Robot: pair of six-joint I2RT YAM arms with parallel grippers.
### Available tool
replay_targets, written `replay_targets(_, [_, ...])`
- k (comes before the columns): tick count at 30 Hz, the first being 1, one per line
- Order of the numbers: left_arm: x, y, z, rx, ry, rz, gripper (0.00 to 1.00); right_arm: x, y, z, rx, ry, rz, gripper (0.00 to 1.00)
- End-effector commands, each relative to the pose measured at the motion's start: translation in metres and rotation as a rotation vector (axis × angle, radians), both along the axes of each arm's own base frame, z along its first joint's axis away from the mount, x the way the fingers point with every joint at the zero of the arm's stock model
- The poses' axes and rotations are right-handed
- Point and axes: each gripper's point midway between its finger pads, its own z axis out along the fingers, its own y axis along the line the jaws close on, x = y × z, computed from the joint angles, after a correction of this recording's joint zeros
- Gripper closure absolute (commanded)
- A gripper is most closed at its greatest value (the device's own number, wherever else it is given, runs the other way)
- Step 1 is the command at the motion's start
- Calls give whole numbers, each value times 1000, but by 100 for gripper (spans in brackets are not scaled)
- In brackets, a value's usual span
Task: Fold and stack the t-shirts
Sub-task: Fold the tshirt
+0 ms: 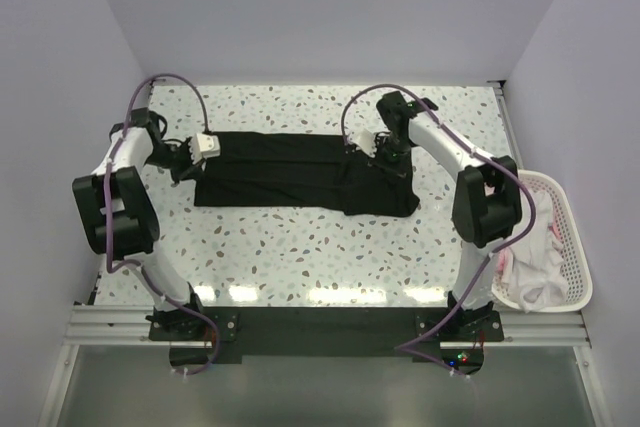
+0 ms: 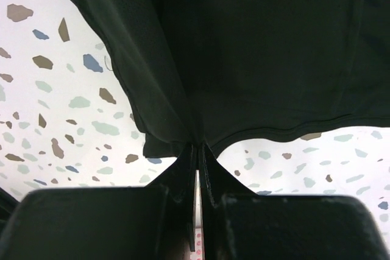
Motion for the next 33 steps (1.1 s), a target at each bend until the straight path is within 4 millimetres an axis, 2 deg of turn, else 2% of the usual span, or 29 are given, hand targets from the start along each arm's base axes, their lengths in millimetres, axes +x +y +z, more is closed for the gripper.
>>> replay_targets(1, [24,-8,8,-2,-61,4,100,9,-3,6,-7,-9,28,100])
replay_targets(16, [57,-8,-5,27,-63,26,100,39,-15,-6,-22,-6,14,100])
replay_targets(27, [66,-9,-17,32,-51,41,100,59,-18,-19,-41,-17,1,100])
replay_targets(33, [72,-11,-20,35,-53,53,100,70,-21,-19,-47,-37,-13,100])
